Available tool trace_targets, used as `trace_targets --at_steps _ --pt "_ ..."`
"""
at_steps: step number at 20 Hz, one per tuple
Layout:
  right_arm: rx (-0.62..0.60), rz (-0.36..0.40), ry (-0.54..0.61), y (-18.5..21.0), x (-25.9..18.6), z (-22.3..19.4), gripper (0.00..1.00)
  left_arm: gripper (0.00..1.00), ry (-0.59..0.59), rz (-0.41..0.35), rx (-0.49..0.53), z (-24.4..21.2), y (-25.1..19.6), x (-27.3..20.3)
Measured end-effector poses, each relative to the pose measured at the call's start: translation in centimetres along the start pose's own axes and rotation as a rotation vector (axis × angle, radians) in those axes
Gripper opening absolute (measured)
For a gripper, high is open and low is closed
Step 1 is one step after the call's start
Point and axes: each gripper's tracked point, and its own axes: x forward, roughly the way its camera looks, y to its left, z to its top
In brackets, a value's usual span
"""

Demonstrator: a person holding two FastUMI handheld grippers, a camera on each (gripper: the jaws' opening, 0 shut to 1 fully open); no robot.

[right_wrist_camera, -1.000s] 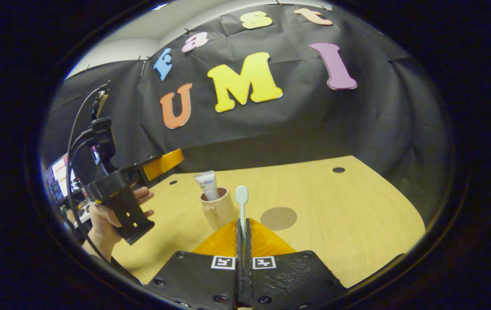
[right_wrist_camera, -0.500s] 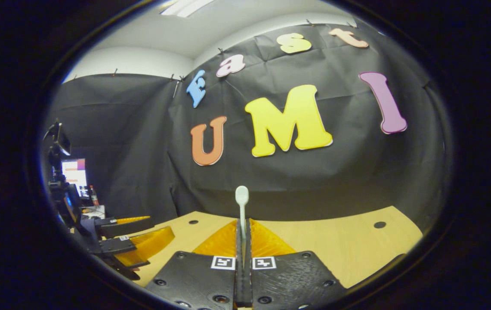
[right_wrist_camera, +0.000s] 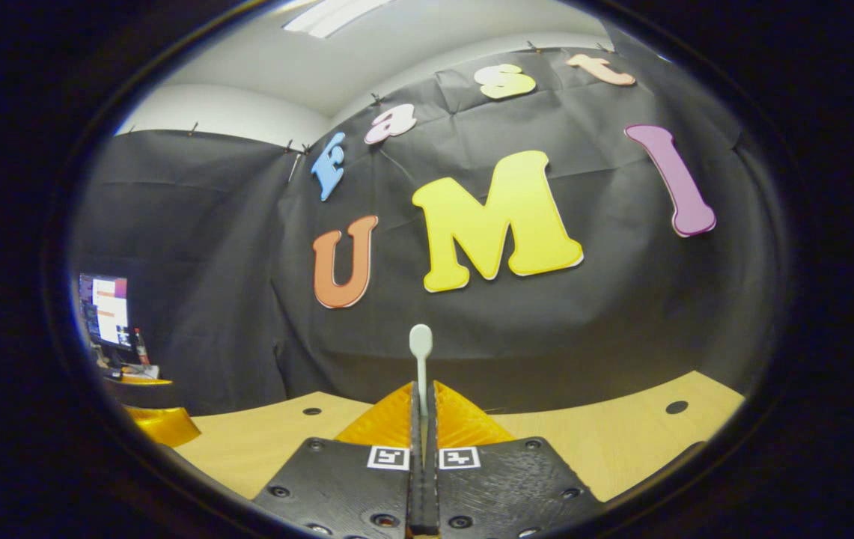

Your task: Put the toothbrush and toothpaste on the desktop into the cup, then pick up the cup and place it on the coaster on the desktop.

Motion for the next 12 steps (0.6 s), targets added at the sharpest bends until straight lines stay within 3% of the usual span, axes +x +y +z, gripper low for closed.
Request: trace_targets --at_steps 3,10,12 --pt "0.037 0.028 0.018 0.7 0.8 -1.3 0.03 0.95 0.025 0.014 -0.003 -0.9 0.8 0.2" --pt "-0.048 0.058 0.055 2.5 0.4 -3.5 0.00 0.94 0.026 0.028 -0.004 -1.2 1.4 0.3" --pt "-0.079 0.071 0.075 2.7 -0.2 -4.4 0.04 0.95 0.029 0.039 -0.007 -1.2 1.6 0.4"
